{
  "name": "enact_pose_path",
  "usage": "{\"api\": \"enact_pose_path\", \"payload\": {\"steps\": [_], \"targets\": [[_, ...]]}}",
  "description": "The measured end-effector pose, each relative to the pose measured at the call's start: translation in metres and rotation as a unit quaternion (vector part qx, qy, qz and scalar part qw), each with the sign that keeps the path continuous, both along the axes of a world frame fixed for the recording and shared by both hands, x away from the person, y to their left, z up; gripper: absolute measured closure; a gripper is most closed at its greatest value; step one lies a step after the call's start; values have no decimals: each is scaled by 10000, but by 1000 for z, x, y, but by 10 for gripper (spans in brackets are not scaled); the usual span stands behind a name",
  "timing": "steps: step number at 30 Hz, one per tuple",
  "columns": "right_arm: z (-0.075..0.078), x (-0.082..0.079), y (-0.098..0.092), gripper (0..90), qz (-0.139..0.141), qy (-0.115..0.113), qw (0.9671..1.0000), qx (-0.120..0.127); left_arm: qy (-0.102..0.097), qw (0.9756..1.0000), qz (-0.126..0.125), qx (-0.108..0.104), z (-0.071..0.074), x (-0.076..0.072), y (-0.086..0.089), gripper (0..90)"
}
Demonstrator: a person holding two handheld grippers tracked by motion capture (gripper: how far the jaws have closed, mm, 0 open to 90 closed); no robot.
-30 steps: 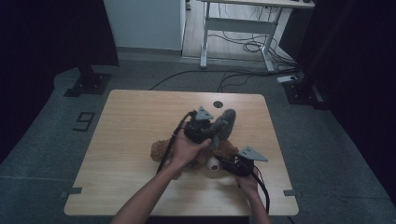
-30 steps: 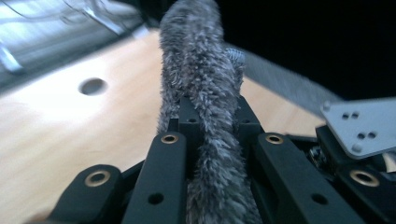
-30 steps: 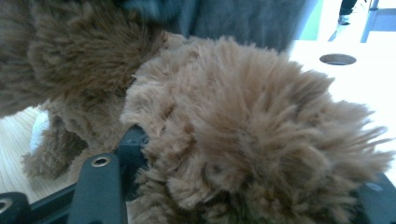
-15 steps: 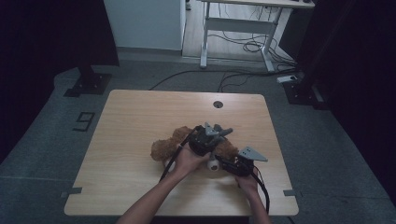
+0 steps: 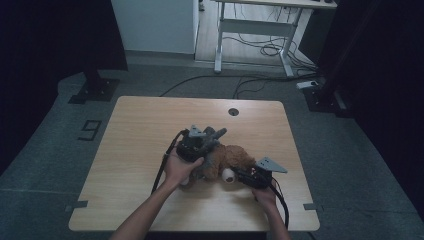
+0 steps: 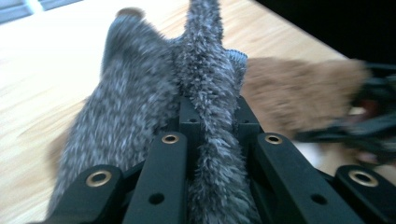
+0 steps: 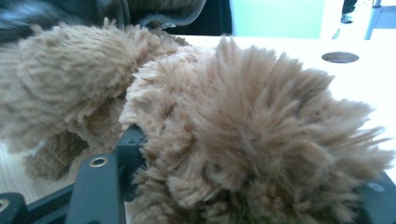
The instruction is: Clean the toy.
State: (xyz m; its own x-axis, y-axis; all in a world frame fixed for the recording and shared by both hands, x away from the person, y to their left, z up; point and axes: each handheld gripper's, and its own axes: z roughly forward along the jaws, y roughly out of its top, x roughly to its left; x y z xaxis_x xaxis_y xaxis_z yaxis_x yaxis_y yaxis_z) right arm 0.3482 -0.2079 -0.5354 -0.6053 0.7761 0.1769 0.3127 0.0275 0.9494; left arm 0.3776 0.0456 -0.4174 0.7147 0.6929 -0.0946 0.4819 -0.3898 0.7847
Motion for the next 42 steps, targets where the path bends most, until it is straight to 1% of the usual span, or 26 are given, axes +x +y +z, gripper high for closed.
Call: {"api": "enact_pose_path", "payload": {"steps": [2, 4, 6, 8, 9, 11, 12, 13, 14, 15, 17, 20, 24, 25, 27, 28, 30, 31, 32, 33, 34, 36, 39, 40, 41, 42], "targets": [[0, 0, 0, 370, -13, 7, 10000, 13, -129, 9996, -226, -69, 9, -8, -16, 788], [0, 0, 0, 370, -6, 20, 10000, 21, -251, 9986, -445, -102, 17, -15, -34, 789], [0, 0, 0, 370, -12, 24, 10000, 23, -338, 9975, -620, -43, 21, -19, -52, 789], [0, -1, 0, 369, -21, 8, 10000, 21, -349, 9967, -727, 45, 19, -20, -69, 788], [0, -1, 0, 369, -26, 6, 10000, 17, -252, 9965, -788, 71, 14, -18, -76, 788], [0, -1, 1, 369, -33, 12, 10000, 23, -33, 9961, -852, 217, 1, -14, -86, 788], [0, -1, 0, 369, -29, 5, 10000, 9, 108, 9959, -837, 334, -12, -10, -91, 787], [0, -1, 0, 369, -31, 22, 10000, 13, 216, 9955, -840, 380, -21, -7, -92, 787], [0, -1, 1, 367, -47, 14, 10000, 13, 250, 9957, -842, 293, -29, -5, -90, 786], [-1, -1, 1, 364, -66, 51, 10000, -6, 266, 9960, -841, 168, -33, -5, -87, 787], [-2, 0, 0, 362, -40, 38, 10000, -12, 326, 9957, -858, 76, -33, -4, -80, 790], [-1, -1, 1, 361, -59, 2, 10000, -44, 290, 9964, -780, 186, -29, -4, -70, 791], [-1, 0, 0, 361, -61, 42, 10000, 4, 251, 9979, -497, 323, -29, -1, -46, 790], [-1, 0, 0, 361, -58, 42, 10000, 12, 294, 9982, -447, 259, -30, 0, -38, 789], [-1, 0, 1, 361, -50, 38, 10000, 30, 493, 9979, -411, -88, -32, 3, -20, 789], [-1, -1, 1, 361, -37, 25, 10000, 21, 535, 9976, -394, -214, -31, 4, -11, 789], [-1, -1, 1, 361, -13, -2, 10000, -10, 499, 9976, -291, -372, -27, 3, 4, 790], [-1, -1, 1, 361, -6, -5, 10000, -7, 439, 9981, -201, -371, -25, 3, 11, 789], [-1, -1, 1, 361, -13, -2, 10000, 11, 352, 9989, -64, -299, -23, 3, 18, 789], [-1, -1, 0, 361, -14, 3, 10000, 16, 279, 9995, 93, -149, -23, 4, 25, 789], [-1, -1, 0, 361, -18, 16, 10000, 43, 295, 9994, 161, -86, -26, 6, 32, 790], [-2, -1, 0, 361, -9, 1, 10000, 50, 495, 9980, 193, -342, -34, 7, 49, 790], [-1, -2, 2, 360, -30, 8, 10000, 8, 434, 9976, 365, -394, -37, 4, 69, 790], [-1, -1, 2, 360, -34, 12, 10000, 6, 452, 9971, 433, -427, -39, 4, 76, 790], [-1, -1, 2, 360, -34, 12, 10000, 6, 452, 9971, 433, -427, -39, 4, 76, 790], [-1, -1, 2, 356, -38, 12, 10000, 11, 522, 9959, 540, -500, -42, 5, 88, 789]]}}
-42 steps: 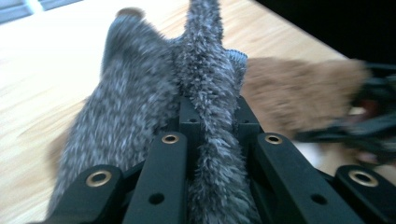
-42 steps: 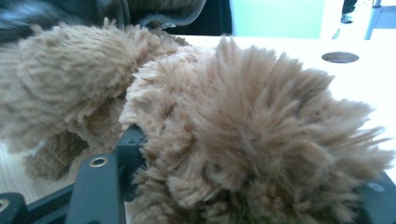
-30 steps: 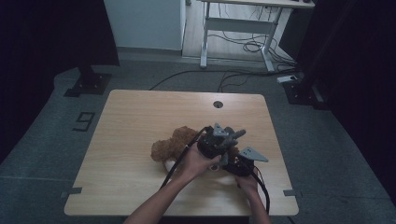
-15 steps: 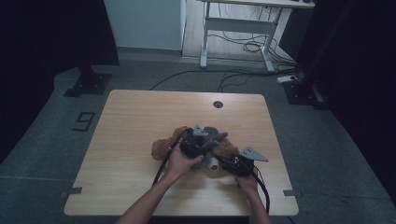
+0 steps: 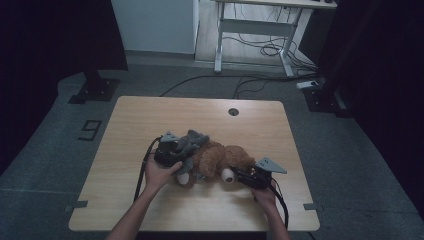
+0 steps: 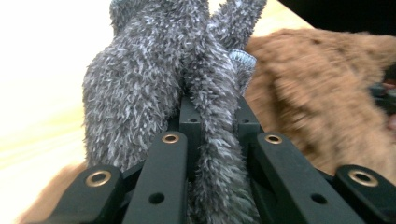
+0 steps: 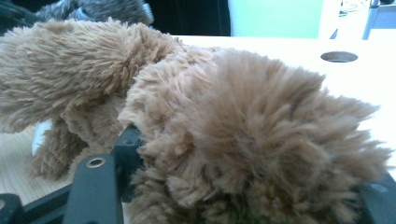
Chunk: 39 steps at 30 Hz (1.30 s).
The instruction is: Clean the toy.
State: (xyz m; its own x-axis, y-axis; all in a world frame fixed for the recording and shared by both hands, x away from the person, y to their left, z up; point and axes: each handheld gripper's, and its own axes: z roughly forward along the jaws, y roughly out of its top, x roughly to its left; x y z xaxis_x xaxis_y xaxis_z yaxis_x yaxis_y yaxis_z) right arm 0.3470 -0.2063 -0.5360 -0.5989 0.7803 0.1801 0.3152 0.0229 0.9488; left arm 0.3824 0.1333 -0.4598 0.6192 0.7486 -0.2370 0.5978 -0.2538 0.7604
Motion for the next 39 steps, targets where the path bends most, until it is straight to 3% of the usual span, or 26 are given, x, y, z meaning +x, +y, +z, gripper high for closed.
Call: {"api": "enact_pose_path", "payload": {"steps": [3, 6, 9, 13, 18, 21, 23, 25, 28, 30, 33, 39], "targets": [[1, -1, 1, 325, -42, 0, 10000, -46, 25, 9999, 54, -130, -5, -2, 7, 790], [7, -4, 4, 259, -127, -3, 9995, -276, -88, 9999, 34, -88, -9, -6, 5, 788], [17, -6, 4, 206, -181, 184, 9987, -450, -121, 9998, 20, -140, -12, -7, 7, 787], [30, -5, -2, 181, -127, 467, 9983, -310, -64, 9998, 12, -210, -14, -10, 12, 788], [54, 0, -3, 182, -193, 439, 9988, -39, -116, 9995, 25, -290, -18, -17, 13, 788], [69, 9, 3, 182, -463, 457, 9972, -356, -146, 9993, -1, -333, -20, -21, 13, 788], [74, 17, 7, 183, -456, 614, 9959, -475, -142, 9992, 3, -385, -21, -23, 13, 788], [73, 24, 13, 182, -354, 907, 9931, -660, -143, 9989, -2, -436, -22, -25, 14, 787], [60, 25, 21, 169, -214, 1405, 9861, -866, -58, 9982, -75, -600, -19, -27, 17, 782], [52, 16, 21, 176, -330, 1343, 9870, -824, -45, 9974, -107, -718, -13, -27, 18, 780], [43, 4, 18, 180, -372, 1326, 9875, -762, -196, 9960, -73, -863, 0, -26, 14, 777], [34, -15, 18, 186, -308, 1021, 9900, -925, -404, 9962, -247, -731, 29, -13, -15, 773]]}}
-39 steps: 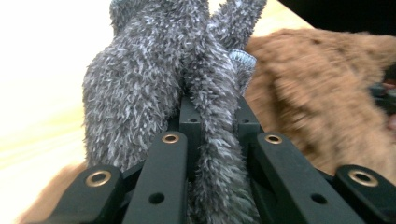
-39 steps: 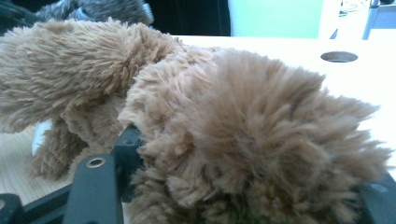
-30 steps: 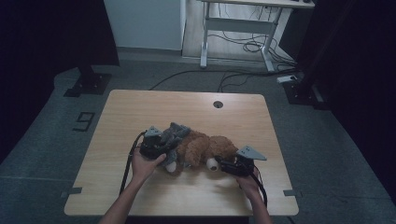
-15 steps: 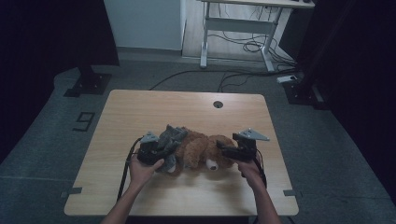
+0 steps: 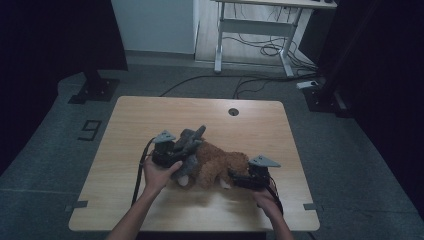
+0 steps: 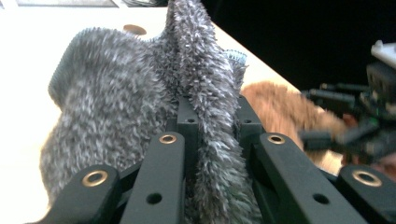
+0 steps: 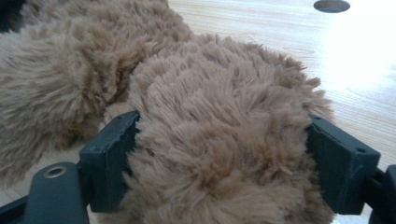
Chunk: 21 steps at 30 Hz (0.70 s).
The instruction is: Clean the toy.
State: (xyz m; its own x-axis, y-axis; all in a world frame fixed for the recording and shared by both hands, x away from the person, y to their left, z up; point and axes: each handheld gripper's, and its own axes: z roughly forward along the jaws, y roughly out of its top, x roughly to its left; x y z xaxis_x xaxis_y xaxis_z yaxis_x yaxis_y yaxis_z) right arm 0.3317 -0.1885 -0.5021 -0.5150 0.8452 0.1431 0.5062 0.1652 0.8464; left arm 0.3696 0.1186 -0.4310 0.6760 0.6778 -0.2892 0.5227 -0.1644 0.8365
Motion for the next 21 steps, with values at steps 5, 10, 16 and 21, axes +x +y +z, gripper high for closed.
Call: {"api": "enact_pose_path", "payload": {"steps": [5, 10, 16, 21], "targets": [[-5, -9, -1, 186, -14, -179, 9998, -39, 182, 9990, -181, 352, -9, 12, -25, 771], [-8, -15, -5, 180, -55, -210, 9998, 36, 154, 9991, -202, 330, -26, 5, -23, 777], [-8, -18, -7, 119, -252, 182, 9994, 155, 60, 9993, -272, 243, -33, -9, -17, 781], [-9, -17, -6, 183, -189, 278, 9993, 182, -4, 9996, -246, 138, -39, -16, -12, 781]]}}
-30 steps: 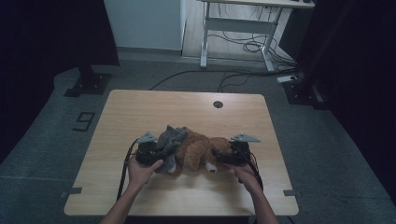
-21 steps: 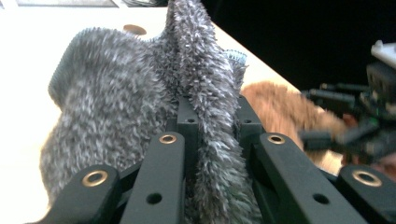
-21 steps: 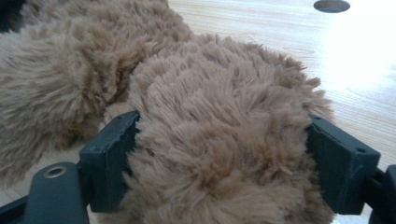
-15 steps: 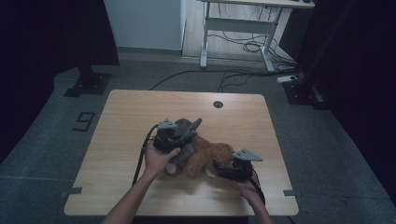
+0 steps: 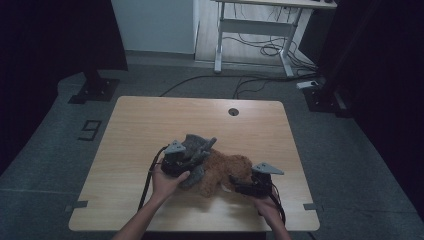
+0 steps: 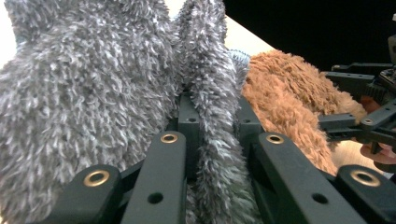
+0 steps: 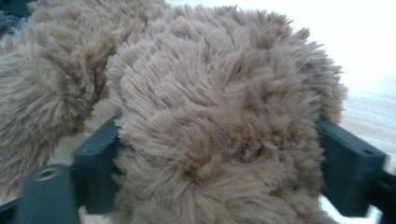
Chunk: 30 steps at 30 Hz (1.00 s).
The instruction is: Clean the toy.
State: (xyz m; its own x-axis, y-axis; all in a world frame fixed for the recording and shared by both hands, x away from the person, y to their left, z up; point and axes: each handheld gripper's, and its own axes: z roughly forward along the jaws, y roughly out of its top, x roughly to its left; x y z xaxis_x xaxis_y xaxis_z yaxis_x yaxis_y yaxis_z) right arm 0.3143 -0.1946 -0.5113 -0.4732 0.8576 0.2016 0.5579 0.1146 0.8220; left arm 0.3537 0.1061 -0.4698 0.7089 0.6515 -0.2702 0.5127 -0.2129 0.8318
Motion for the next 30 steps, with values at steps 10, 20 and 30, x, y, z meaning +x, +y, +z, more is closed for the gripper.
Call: {"api": "enact_pose_path", "payload": {"steps": [10, 20, 30], "targets": [[-5, 16, 10, 358, -281, -171, 9993, -191, -235, 9991, 354, -13, -9, 11, -5, 778], [-9, 24, 2, 381, -268, -286, 9992, -48, -87, 9992, 382, 100, -1, 17, -15, 780], [-20, -5, -4, 386, -42, -715, 9972, 209, -72, 9981, -515, 325, 31, 13, -89, 778]]}}
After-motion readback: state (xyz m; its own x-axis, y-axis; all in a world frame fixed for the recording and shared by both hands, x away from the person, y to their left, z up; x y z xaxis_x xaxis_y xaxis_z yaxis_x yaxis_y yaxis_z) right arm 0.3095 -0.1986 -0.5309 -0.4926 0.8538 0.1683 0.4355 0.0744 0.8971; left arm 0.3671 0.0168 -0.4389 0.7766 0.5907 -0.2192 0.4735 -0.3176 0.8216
